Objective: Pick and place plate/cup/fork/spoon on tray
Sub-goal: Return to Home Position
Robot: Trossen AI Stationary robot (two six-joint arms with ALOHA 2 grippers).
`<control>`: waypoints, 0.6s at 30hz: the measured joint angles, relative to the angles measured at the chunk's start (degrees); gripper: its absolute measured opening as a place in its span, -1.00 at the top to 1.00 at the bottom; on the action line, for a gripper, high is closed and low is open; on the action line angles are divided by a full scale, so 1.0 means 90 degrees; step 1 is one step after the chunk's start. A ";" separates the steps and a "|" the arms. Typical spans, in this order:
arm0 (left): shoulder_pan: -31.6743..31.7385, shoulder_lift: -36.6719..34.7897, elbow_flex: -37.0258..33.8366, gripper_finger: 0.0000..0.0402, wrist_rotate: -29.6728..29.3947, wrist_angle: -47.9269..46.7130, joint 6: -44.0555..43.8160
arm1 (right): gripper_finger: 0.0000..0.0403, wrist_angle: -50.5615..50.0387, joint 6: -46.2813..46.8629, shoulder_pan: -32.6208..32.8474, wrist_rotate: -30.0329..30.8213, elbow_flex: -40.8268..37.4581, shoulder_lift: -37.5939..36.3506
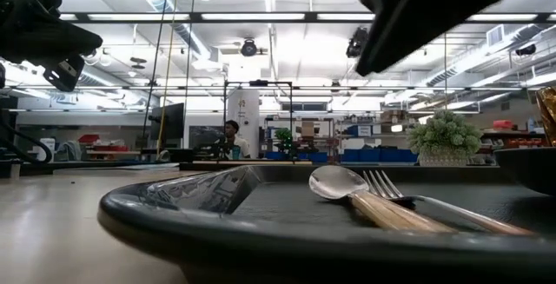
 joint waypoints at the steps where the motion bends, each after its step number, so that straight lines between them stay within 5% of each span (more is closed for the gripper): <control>1: 0.0000 0.0000 0.0000 0.94 0.0000 -0.0002 0.0000 | 0.33 0.0023 0.0052 0.0001 0.0060 -0.0176 -0.0141; 18: 0.0000 0.0000 0.0000 0.94 -0.0063 -0.0002 0.0024 | 0.33 0.3190 0.0058 -0.0669 -0.0281 -0.3742 -0.3225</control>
